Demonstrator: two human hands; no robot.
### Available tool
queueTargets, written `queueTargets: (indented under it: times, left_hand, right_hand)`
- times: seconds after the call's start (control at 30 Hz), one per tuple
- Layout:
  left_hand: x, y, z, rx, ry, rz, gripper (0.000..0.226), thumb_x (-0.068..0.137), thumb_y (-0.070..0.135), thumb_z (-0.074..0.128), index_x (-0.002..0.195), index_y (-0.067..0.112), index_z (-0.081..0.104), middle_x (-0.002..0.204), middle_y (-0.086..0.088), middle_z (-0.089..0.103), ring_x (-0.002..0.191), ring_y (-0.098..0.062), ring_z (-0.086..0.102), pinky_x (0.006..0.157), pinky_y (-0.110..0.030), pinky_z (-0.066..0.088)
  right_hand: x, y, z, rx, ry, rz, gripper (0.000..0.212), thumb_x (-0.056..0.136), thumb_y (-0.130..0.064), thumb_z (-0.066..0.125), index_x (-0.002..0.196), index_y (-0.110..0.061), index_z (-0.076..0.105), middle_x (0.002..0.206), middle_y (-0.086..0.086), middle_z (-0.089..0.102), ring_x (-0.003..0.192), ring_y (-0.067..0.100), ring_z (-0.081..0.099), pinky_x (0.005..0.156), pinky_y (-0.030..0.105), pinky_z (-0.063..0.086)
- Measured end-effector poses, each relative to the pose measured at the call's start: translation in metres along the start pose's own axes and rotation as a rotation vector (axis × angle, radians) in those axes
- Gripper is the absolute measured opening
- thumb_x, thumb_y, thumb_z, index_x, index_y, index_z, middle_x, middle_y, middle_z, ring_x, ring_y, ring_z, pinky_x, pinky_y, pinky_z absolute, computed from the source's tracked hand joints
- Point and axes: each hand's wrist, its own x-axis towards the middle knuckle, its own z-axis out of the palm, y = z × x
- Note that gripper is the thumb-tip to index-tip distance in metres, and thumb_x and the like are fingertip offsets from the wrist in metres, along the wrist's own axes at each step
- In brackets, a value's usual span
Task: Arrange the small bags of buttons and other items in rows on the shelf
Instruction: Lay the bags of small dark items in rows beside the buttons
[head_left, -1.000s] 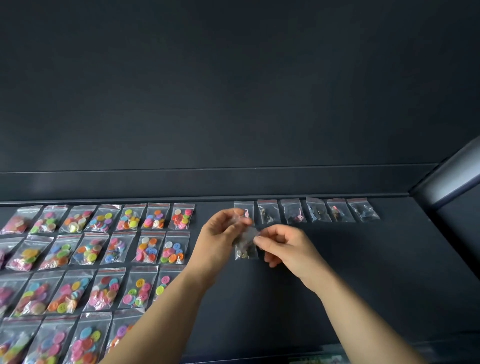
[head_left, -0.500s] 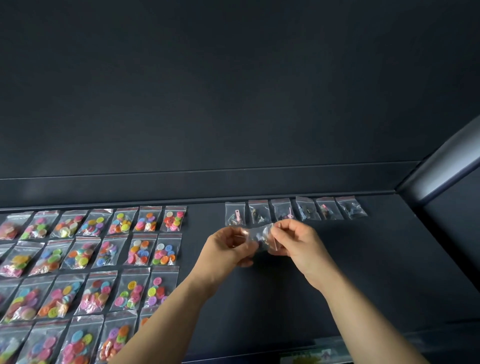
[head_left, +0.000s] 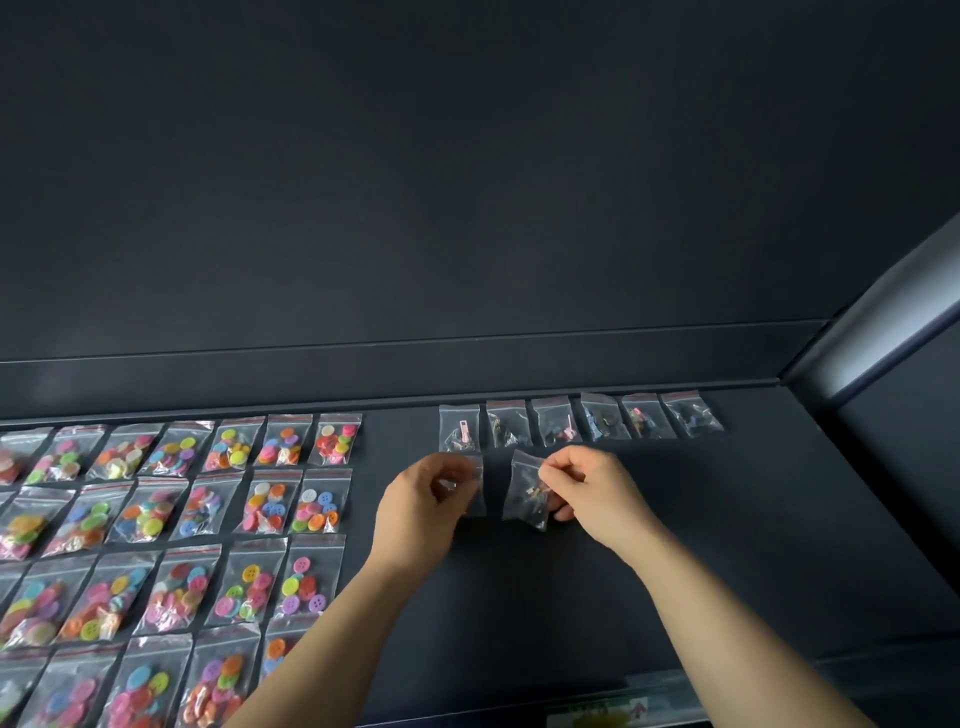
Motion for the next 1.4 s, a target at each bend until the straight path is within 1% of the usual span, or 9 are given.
queueTargets:
  times: [0.17, 0.23, 0.33, 0.4, 0.57, 0.7, 0.9, 1.2, 1.4]
  left_hand:
    - [0.003, -0.009, -0.002, 0.250, -0.003, 0.080, 0.029, 0.084, 0.026, 0.070, 0.113, 0.030, 0.068, 0.106, 0.009, 0.053, 0.102, -0.016, 0.046, 0.084, -0.020, 0.032]
    - [0.003, -0.011, -0.001, 0.301, -0.030, 0.078, 0.032, 0.084, 0.030, 0.069, 0.117, 0.032, 0.066, 0.112, 0.006, 0.054, 0.106, -0.018, 0.045, 0.086, -0.018, 0.029]
    - [0.003, -0.013, 0.001, 0.356, -0.044, 0.083, 0.034, 0.085, 0.034, 0.068, 0.119, 0.032, 0.064, 0.117, 0.004, 0.054, 0.107, -0.019, 0.046, 0.088, -0.018, 0.031]
    - [0.002, -0.016, 0.002, 0.366, -0.038, 0.094, 0.034, 0.084, 0.035, 0.068, 0.118, 0.032, 0.065, 0.117, 0.003, 0.055, 0.106, -0.019, 0.047, 0.089, -0.020, 0.032]
    - [0.003, -0.018, 0.003, 0.373, -0.030, 0.108, 0.034, 0.084, 0.036, 0.068, 0.118, 0.032, 0.065, 0.116, 0.004, 0.056, 0.105, -0.018, 0.047, 0.087, -0.019, 0.031]
    - [0.004, -0.018, 0.004, 0.353, -0.022, 0.109, 0.035, 0.082, 0.038, 0.070, 0.116, 0.032, 0.066, 0.113, 0.005, 0.056, 0.106, -0.018, 0.048, 0.088, -0.021, 0.033]
    - [0.004, -0.017, 0.005, 0.363, -0.017, 0.097, 0.035, 0.081, 0.039, 0.070, 0.116, 0.033, 0.065, 0.114, 0.005, 0.056, 0.107, -0.018, 0.048, 0.090, -0.021, 0.033]
    - [0.004, -0.016, 0.005, 0.377, -0.028, 0.105, 0.037, 0.084, 0.043, 0.066, 0.120, 0.035, 0.062, 0.116, 0.006, 0.054, 0.108, -0.017, 0.047, 0.092, -0.023, 0.035]
    - [0.004, -0.016, -0.002, 0.212, -0.008, 0.076, 0.030, 0.087, 0.034, 0.065, 0.116, 0.026, 0.065, 0.108, 0.003, 0.055, 0.103, -0.019, 0.054, 0.089, -0.028, 0.045]
  right_hand:
    - [0.018, 0.004, 0.004, -0.237, 0.031, -0.086, 0.008, 0.092, -0.017, 0.059, 0.087, -0.015, 0.065, 0.079, -0.001, 0.069, 0.065, 0.011, 0.062, 0.061, 0.025, 0.052]
    - [0.021, 0.005, 0.007, -0.262, 0.060, -0.120, 0.008, 0.090, -0.019, 0.063, 0.095, -0.015, 0.066, 0.083, -0.003, 0.067, 0.072, 0.016, 0.064, 0.069, 0.029, 0.054]
    - [0.019, 0.011, 0.007, -0.367, 0.154, -0.210, 0.024, 0.086, -0.024, 0.068, 0.109, -0.019, 0.064, 0.095, -0.006, 0.059, 0.072, 0.013, 0.062, 0.073, 0.031, 0.054]
    - [0.012, 0.016, 0.005, -0.408, 0.184, -0.293, 0.027, 0.084, -0.026, 0.070, 0.110, -0.021, 0.064, 0.099, -0.008, 0.054, 0.066, 0.009, 0.058, 0.071, 0.028, 0.053]
    - [-0.002, 0.026, 0.007, -0.508, 0.054, -0.415, 0.037, 0.084, -0.038, 0.068, 0.119, -0.024, 0.066, 0.105, -0.014, 0.048, 0.063, 0.002, 0.050, 0.064, 0.011, 0.040]
    - [0.001, 0.029, 0.012, -0.580, 0.076, -0.402, 0.044, 0.086, -0.045, 0.065, 0.125, -0.024, 0.064, 0.110, -0.014, 0.048, 0.061, -0.006, 0.044, 0.066, 0.012, 0.035]
    - [0.001, 0.026, 0.019, -0.641, 0.143, -0.371, 0.048, 0.085, -0.049, 0.064, 0.123, -0.022, 0.065, 0.113, -0.011, 0.050, 0.065, 0.003, 0.050, 0.063, 0.015, 0.037]
    - [-0.004, 0.021, 0.024, -0.681, 0.170, -0.342, 0.050, 0.085, -0.052, 0.063, 0.125, -0.023, 0.063, 0.116, -0.009, 0.051, 0.070, 0.001, 0.048, 0.065, 0.017, 0.037]
    - [-0.011, 0.014, 0.018, -0.493, 0.213, -0.343, 0.042, 0.089, -0.041, 0.062, 0.125, -0.020, 0.063, 0.107, -0.011, 0.051, 0.066, 0.004, 0.052, 0.067, 0.022, 0.047]
